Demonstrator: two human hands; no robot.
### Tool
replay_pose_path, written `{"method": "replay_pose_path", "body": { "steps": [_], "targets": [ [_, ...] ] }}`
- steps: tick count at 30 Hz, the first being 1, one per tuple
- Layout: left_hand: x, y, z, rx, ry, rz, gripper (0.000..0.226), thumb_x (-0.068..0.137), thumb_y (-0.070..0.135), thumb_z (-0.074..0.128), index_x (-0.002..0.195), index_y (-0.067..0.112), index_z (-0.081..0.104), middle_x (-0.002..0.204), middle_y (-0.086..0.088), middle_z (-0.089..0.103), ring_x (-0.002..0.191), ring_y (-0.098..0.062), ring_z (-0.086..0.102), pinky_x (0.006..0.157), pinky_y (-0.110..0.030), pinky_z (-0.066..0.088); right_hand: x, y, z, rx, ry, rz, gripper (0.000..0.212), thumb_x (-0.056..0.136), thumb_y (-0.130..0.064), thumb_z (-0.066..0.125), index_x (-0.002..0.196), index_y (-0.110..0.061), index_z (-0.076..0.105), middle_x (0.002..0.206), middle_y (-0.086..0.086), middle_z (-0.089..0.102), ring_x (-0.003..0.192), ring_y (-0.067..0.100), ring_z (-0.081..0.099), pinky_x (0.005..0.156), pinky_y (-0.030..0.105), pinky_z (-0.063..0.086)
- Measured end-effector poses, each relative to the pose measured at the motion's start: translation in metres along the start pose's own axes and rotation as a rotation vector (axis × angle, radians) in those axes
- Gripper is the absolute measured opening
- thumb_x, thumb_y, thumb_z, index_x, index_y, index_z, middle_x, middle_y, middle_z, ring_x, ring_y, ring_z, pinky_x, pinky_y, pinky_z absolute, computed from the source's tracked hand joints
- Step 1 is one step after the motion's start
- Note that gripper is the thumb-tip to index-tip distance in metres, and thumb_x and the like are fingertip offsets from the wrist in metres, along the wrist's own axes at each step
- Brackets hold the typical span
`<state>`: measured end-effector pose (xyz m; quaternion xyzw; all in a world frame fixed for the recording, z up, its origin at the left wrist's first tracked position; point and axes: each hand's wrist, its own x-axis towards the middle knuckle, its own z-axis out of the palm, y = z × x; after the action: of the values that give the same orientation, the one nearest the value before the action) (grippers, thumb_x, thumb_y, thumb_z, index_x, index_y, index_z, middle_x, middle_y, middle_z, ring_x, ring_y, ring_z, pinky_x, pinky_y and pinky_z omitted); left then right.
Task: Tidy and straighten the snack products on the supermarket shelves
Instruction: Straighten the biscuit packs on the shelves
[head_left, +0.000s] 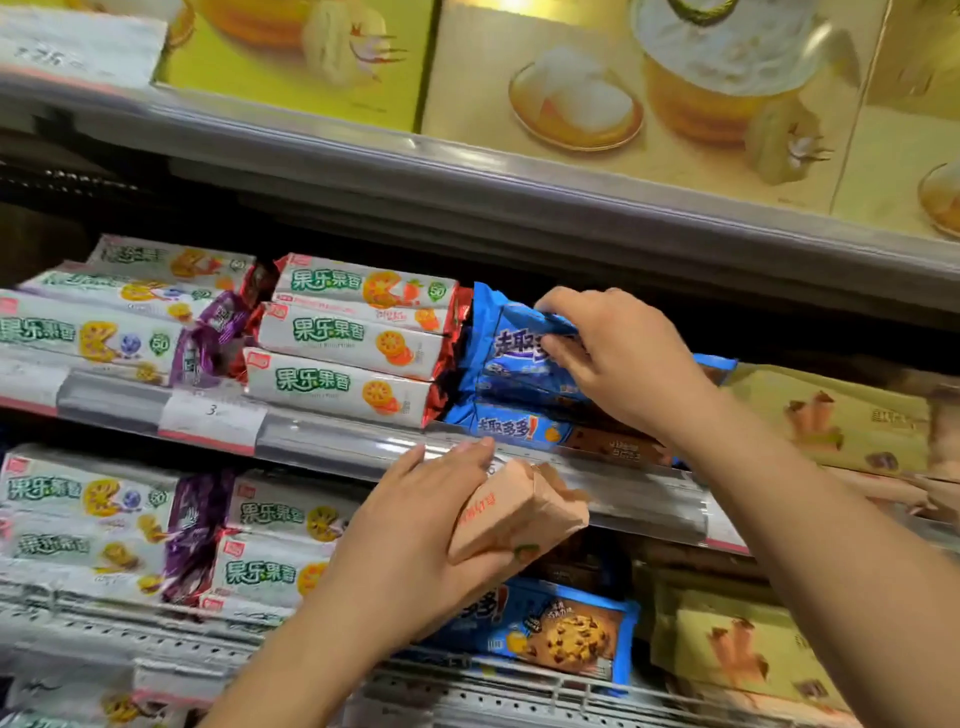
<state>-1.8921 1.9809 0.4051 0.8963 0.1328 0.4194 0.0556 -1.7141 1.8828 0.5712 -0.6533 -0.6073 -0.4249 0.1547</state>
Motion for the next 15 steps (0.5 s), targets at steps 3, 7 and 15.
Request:
{"method": "replay_pose_path", "body": {
  "steps": [3, 7, 15],
  "targets": [
    [-0.001, -0.001, 0.001, -0.013, -0.005, -0.004, 0.081, 0.076, 0.068, 0.055, 0.148, 0.033, 0.042, 0.159, 0.022, 0.033, 0.148, 0.004, 0.025, 0.126, -0.031, 0.01, 0.002, -0.002, 0.027, -0.036, -0.083, -0.03, 0.031, 0.099, -0.039, 0.052, 0.128, -0.028, 0.053, 0.109, 0.001, 0.066, 0.105, 0.028, 0.056, 0.077, 0.044, 0.051],
    [-0.002, -0.001, 0.003, -0.007, 0.002, -0.005, 0.08, 0.079, 0.067, 0.056, 0.15, 0.035, 0.038, 0.162, 0.024, 0.026, 0.15, 0.007, 0.017, 0.127, -0.032, 0.007, -0.001, 0.004, 0.036, -0.11, -0.065, -0.022, 0.051, 0.099, -0.048, 0.046, 0.146, -0.027, 0.047, 0.123, 0.004, 0.064, 0.111, 0.03, 0.056, 0.084, 0.044, 0.048],
    [-0.004, 0.002, 0.007, -0.049, 0.073, 0.0, 0.08, 0.078, 0.068, 0.056, 0.149, 0.034, 0.042, 0.158, 0.024, 0.035, 0.148, 0.006, 0.025, 0.126, -0.032, 0.011, -0.039, 0.024, 0.027, -0.053, 0.2, -0.086, 0.025, 0.09, -0.028, 0.07, 0.111, -0.015, 0.07, 0.112, 0.005, 0.067, 0.098, 0.03, 0.059, 0.077, 0.042, 0.05]
  ]
}}
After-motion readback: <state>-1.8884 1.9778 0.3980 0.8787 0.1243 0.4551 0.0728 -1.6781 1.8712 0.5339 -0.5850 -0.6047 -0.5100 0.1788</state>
